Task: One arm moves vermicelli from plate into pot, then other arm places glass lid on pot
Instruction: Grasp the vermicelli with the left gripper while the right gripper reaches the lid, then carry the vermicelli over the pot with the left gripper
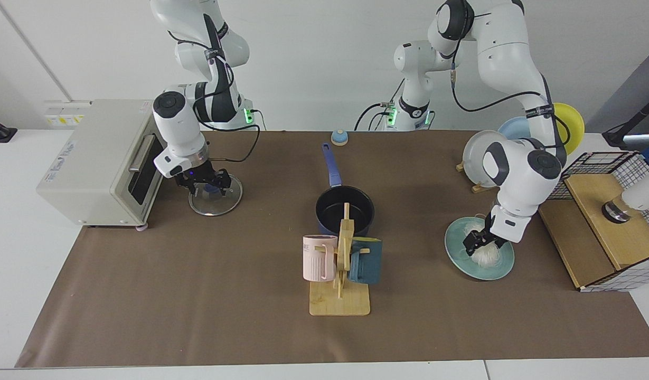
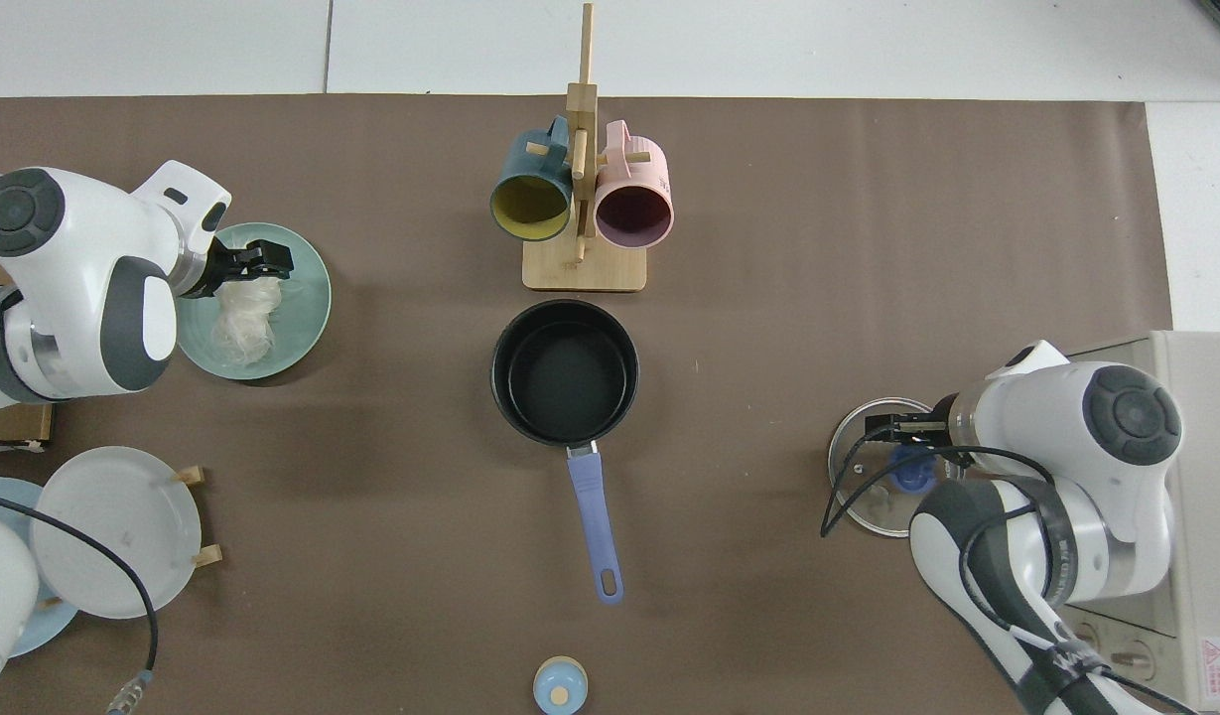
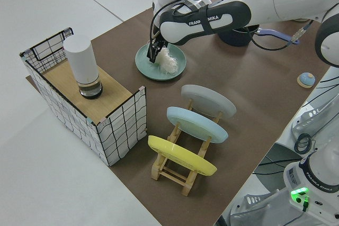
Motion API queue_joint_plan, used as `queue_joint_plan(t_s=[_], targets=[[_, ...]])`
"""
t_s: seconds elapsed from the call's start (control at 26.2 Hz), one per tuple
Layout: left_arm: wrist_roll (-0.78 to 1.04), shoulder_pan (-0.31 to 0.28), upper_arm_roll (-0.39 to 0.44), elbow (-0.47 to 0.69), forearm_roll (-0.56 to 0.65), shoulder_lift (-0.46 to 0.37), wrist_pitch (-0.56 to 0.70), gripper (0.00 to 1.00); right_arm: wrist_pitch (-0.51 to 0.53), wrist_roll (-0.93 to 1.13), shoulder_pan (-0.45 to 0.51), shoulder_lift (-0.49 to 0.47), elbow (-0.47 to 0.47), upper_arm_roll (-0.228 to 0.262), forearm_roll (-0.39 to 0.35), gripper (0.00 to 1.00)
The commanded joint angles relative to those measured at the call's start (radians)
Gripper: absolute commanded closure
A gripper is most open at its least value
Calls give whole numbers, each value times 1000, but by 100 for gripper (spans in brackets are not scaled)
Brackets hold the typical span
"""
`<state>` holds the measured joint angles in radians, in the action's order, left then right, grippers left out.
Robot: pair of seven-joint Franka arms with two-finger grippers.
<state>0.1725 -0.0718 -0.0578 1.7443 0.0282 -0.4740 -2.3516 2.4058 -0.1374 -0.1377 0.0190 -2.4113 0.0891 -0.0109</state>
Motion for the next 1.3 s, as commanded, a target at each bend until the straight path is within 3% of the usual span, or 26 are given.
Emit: queue_joint_plan(t_s=[0.0, 0.08, 0.15, 0.23, 0.5, 0.57, 0.73, 0.84, 0.92, 1.07, 1.26], targets=[[5, 7, 4, 11, 97, -17, -25, 3, 88, -21, 4, 25, -97, -2, -6, 0], [5, 9, -1, 11, 101, -17, -17, 22, 90, -21, 4, 33, -111, -2, -4, 0], [10, 9, -2, 1, 102, -17, 3, 56, 90, -19, 4, 38, -117, -2, -4, 0], [21, 9, -5, -12, 98, -12, 26, 100, 92, -16, 6, 41, -121, -2, -6, 0], [15, 7, -30, -106, 101, 3, 167, 100, 92, -7, 6, 41, -121, -2, -6, 2], [22, 6, -46, -134, 93, 15, 208, 100, 92, -5, 4, 41, -121, -2, -6, 18], [44, 7, -77, -151, 82, 69, 284, 100, 84, -30, 0, 41, -115, -2, -4, 60], [94, 7, -117, -149, 55, 124, 348, 100, 76, -45, -3, 45, -103, -3, -4, 82], [133, 7, -148, -149, 29, 153, 389, 100, 73, -39, -5, 53, -89, -3, -6, 91], [267, 9, -241, -141, -7, 205, 429, 100, -14, -34, -16, 55, -23, -3, -4, 95], [507, 7, -393, -115, -10, 210, 417, 100, -135, -30, -17, 56, 81, -3, -6, 95]])
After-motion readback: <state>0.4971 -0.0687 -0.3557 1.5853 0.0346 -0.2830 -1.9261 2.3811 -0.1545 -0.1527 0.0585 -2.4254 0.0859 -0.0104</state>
